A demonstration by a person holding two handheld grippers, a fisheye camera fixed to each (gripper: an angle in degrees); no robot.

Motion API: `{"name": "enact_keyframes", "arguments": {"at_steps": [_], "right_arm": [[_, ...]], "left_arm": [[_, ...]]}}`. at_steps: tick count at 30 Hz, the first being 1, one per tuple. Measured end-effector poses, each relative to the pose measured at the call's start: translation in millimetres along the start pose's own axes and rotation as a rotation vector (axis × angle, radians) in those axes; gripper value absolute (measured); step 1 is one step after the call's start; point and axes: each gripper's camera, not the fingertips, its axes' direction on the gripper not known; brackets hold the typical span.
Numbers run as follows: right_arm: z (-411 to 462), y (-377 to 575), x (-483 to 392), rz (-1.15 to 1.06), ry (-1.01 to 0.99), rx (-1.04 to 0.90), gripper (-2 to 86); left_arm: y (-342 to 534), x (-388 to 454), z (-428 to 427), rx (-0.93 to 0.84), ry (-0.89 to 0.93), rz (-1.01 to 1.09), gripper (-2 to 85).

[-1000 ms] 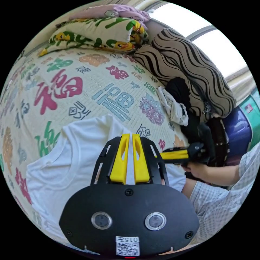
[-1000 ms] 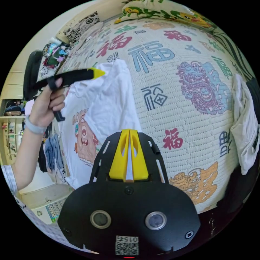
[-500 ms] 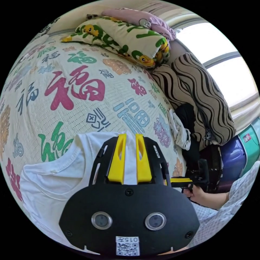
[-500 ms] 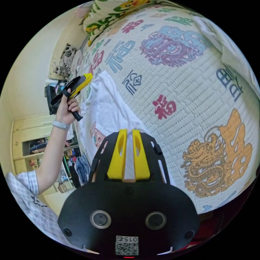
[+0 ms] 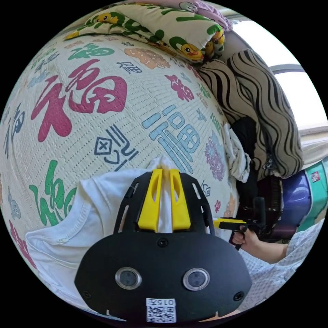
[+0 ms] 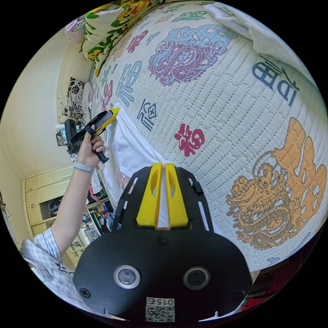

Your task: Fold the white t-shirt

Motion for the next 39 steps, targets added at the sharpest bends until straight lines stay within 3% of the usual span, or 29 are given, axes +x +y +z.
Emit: {"name": "enact_keyframes", "arguments": {"at_steps": [4, 10, 15, 18, 21, 28, 31, 34, 39], "right_arm": [[6.0, 6.6, -2.2, -0.008, 0.020, -0.003, -0.1], [21.4, 24.3, -25.3, -0.087, 0.063, -0.059, -0.3], [82.7, 24.4, -142.0, -0.457, 0.163, -0.189, 0.9], [151.5, 30.1, -237.2, -0.727, 0.176, -0.296, 3.4], [235.9, 45.4, -329.3, -0.910, 0.137, -0.403, 5.4], [439.7, 97.2, -476.1, -1.059, 0.215, -0.609, 7.6], [523.7, 117.5, -511.6, -1.073, 0.364, -0.682, 11.1], [588.9, 134.2, -536.0, -1.101, 0.528, -0.715, 11.5], [648.1, 143.4, -558.2, -1.141, 0.797, -0.638, 4.0]], "left_arm": [[24.5, -3.7, -68.7, 0.072, 0.005, -0.019, 8.1], [141.3, -0.5, -205.5, 0.277, -0.024, -0.086, 8.5], [312.5, 0.4, -315.4, 0.509, -0.303, -0.412, 8.6], [399.5, -10.2, -360.4, 0.538, -0.443, -0.648, 9.5], [458.6, -23.2, -391.7, 0.538, -0.461, -0.788, 10.3], [505.8, -43.9, -426.4, 0.583, -0.311, -0.903, 10.7], [512.6, -41.7, -436.6, 0.601, -0.221, -0.904, 9.0], [523.2, -31.7, -453.6, 0.612, -0.245, -0.920, 3.9], [548.2, -21.4, -485.7, 0.656, -0.167, -0.922, 0.0]]}}
